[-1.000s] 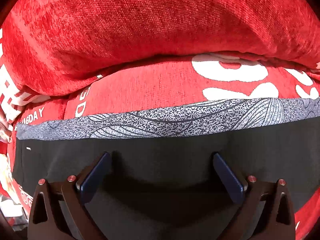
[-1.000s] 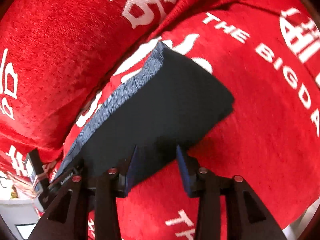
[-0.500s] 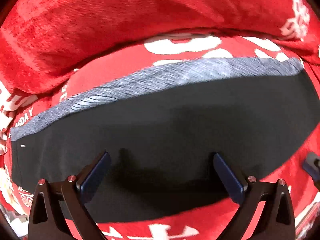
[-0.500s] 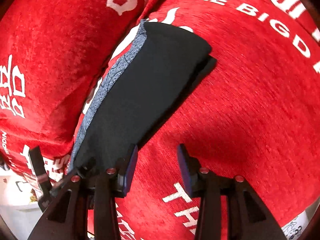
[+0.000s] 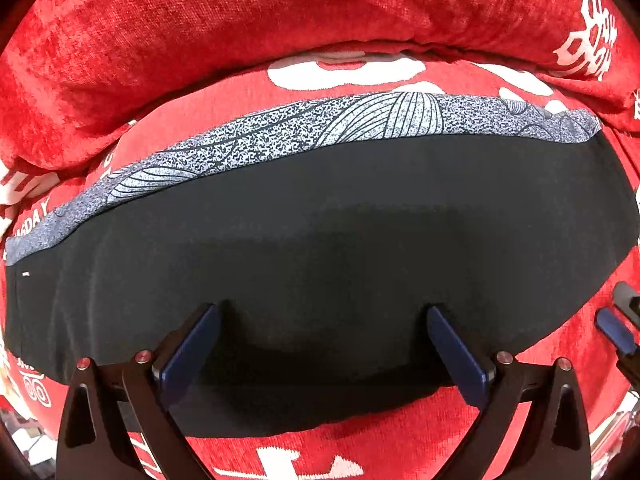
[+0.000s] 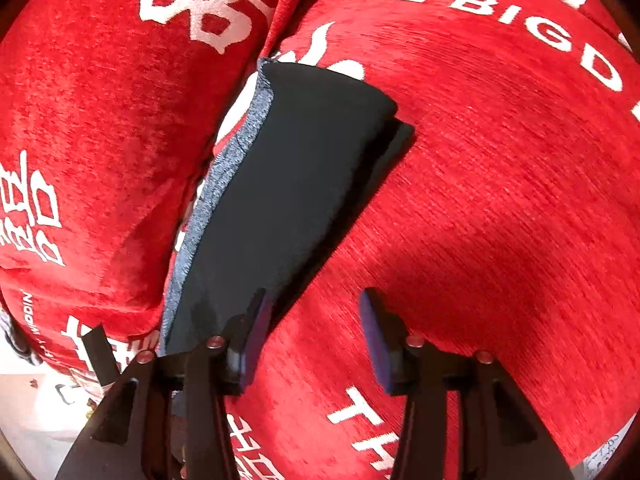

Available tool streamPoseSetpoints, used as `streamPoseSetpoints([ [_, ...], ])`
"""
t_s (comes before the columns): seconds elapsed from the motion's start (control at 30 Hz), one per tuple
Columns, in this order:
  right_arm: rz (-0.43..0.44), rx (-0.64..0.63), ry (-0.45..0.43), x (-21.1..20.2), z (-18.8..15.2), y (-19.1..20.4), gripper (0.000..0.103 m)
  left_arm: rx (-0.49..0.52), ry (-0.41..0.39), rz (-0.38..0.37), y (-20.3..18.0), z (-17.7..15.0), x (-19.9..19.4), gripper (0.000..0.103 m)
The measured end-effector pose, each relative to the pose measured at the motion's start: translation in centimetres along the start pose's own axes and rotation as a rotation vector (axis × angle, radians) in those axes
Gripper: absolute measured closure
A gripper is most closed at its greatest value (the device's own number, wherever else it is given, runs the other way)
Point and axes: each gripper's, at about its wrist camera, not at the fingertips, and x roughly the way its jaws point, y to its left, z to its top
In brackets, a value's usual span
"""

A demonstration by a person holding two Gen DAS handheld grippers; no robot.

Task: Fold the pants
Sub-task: 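Grasp the folded trouser end with the right gripper and lift it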

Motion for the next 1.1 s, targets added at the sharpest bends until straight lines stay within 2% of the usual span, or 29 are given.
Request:
streamPoseSetpoints([
  [0.13,0.034,-0.003,-0.007,0.3,0.4,0.1,0.05,-0.011,0.001,-0.001,0.5,0.2,0.4,0.0],
  [0.5,0.234,0.03,-0.115,1.9,2.9,-0.9,0.047,-0.009,-0.009,0.007,0.9,0.0,0.4,0.0],
  [0.63,0.243,0.054,-0.104,3.0,4.1,-0.1,0.047,0.009,-0.011,0.009,0.7,0.1,0.0,0.0],
  [0.7,0.224,0.105,-0.061,3.2,4.6,0.3,0.057,-0.001,-0.036,0.056,1.0,0.4,-0.9,0.0],
  [0.77,0.225,0.109,-0.063,2.5,4.8,0.7,0.086,-0.023,-0.105,0.088,1.4,0.9,-2.3,0.0],
  [0.87,0.212,0.018,-0.078,1.1,4.6,2.5,0.087,-0.04,-0.096,0.065,1.5,1.9,-2.3,0.0],
  [1.03,0.178,-0.133,-0.115,-0.7,3.3,6.6,0.087,0.013,-0.033,-0.001,-1.0,1.9,0.5,0.0],
  [1.1,0.159,-0.206,-0.115,-1.2,2.5,8.1,0.087,0.05,-0.071,0.028,-1.9,1.6,0.5,0.0],
])
